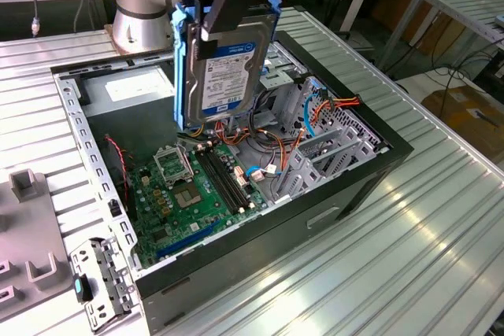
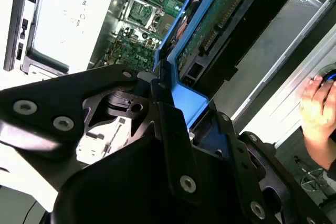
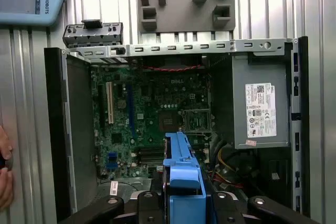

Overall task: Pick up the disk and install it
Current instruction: 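Insert the disk into the insertion slot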

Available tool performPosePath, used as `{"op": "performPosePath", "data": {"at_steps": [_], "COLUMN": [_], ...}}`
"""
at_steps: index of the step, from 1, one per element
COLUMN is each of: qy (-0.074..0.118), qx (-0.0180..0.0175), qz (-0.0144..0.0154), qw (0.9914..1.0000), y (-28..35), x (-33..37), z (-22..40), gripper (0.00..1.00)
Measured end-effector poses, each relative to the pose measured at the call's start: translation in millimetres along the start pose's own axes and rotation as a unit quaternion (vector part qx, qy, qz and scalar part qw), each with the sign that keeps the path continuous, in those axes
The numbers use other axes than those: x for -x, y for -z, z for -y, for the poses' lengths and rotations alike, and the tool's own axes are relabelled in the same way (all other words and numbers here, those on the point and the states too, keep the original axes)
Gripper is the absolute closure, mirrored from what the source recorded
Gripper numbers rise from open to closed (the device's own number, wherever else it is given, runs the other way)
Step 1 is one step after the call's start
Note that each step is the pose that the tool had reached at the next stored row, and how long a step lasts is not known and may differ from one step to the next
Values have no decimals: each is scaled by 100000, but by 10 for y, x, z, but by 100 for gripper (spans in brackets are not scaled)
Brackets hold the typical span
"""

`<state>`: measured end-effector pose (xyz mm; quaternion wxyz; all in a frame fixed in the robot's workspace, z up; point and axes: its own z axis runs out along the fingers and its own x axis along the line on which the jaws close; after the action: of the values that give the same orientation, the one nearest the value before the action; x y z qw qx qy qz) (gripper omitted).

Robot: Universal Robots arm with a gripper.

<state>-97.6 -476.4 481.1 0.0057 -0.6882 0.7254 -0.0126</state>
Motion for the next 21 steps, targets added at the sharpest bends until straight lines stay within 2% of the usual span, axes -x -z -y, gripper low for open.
{"op": "performPosePath", "data": {"at_steps": [2, 9, 11, 21], "qy": [-3, -2, -2, -1], "qx": [14, 13, 15, 16], "qz": [-4, -3, -6, -4], "qw": [100000, 100000, 100000, 100000], "y": [-1, -1, -2, -2], "x": [1, 2, 4, 5], "z": [28, 43, 69, 92], "gripper": [63, 63, 63, 63]}}
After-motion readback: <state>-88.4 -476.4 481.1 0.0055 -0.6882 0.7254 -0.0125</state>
